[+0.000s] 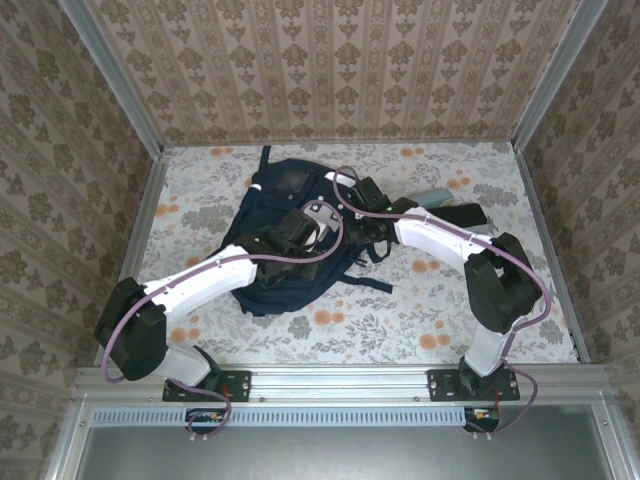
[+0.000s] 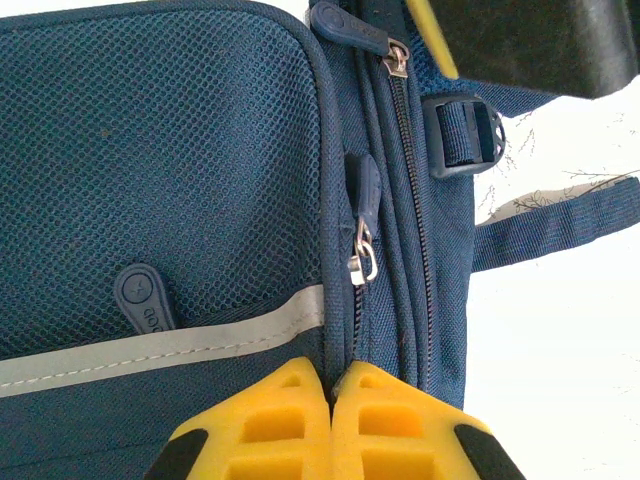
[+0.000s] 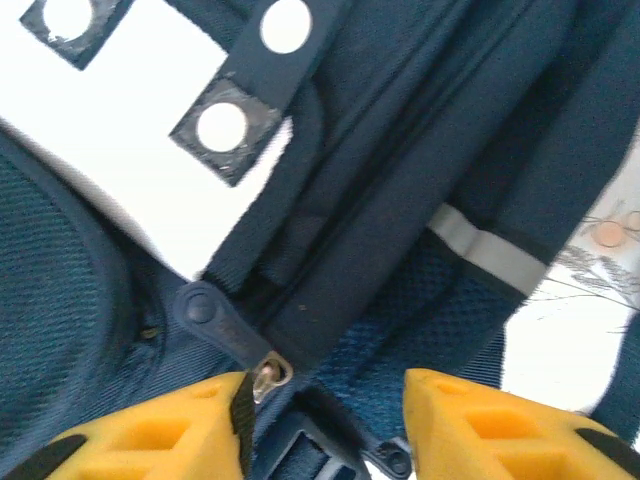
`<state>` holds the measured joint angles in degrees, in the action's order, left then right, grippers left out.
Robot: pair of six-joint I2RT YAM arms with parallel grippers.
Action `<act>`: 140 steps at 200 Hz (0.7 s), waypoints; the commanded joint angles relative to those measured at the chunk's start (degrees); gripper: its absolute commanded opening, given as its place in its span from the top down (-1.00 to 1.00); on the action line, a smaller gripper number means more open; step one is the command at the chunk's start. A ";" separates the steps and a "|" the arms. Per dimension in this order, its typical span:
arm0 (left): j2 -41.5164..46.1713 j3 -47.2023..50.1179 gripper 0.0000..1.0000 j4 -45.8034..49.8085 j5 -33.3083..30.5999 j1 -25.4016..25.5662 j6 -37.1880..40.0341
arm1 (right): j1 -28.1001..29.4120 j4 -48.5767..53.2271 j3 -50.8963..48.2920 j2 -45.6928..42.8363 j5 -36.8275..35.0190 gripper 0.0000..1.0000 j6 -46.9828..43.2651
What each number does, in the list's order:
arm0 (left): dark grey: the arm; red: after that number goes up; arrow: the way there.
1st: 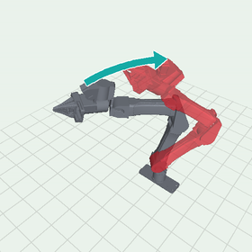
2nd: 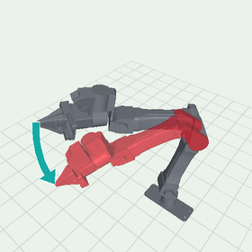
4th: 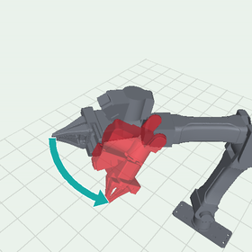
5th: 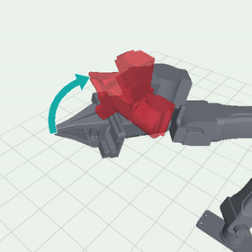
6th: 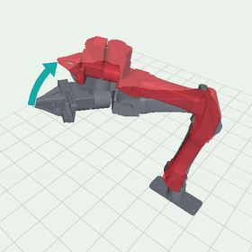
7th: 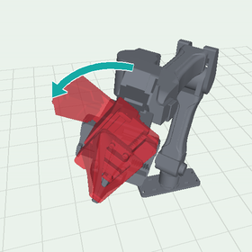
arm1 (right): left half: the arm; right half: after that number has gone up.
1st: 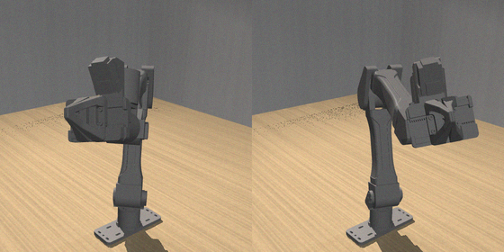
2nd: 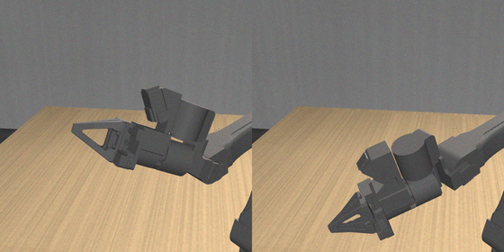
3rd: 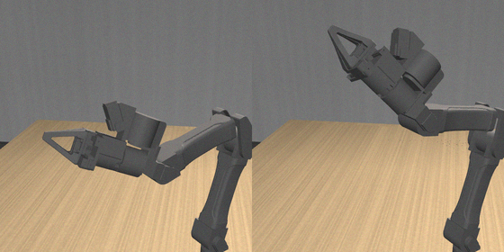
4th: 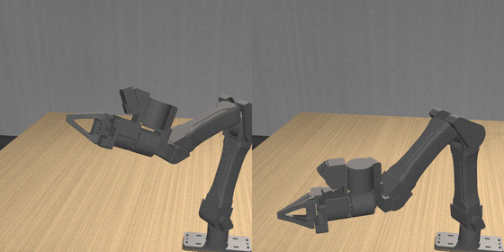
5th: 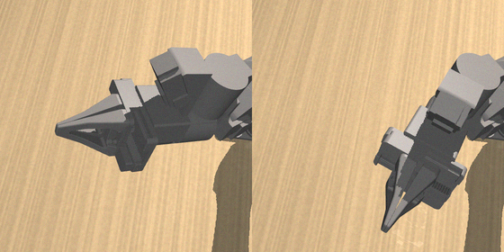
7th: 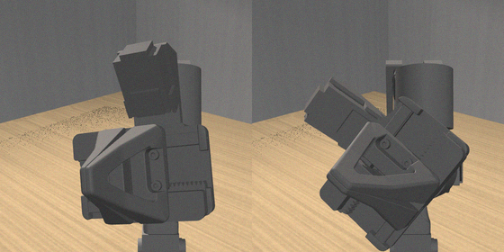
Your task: Pack books, pencil case, and school supplies into a backpack
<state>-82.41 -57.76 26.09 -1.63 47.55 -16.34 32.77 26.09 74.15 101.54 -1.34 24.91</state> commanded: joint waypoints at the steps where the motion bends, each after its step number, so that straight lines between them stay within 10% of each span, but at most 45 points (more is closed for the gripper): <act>1: 1.84 -0.17 1.00 -1.13 0.88 -0.27 -1.68 | -0.18 -1.01 2.14 2.39 6.84 0.05 -3.22; 140: 0.87 -0.73 1.00 -1.27 0.93 -0.53 -1.85 | -0.74 -0.47 4.62 5.55 1.65 0.72 -7.56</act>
<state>-82.41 -57.76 26.09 -1.45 47.46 -16.71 32.29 27.03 80.47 109.89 2.55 16.80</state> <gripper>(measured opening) 0.045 0.163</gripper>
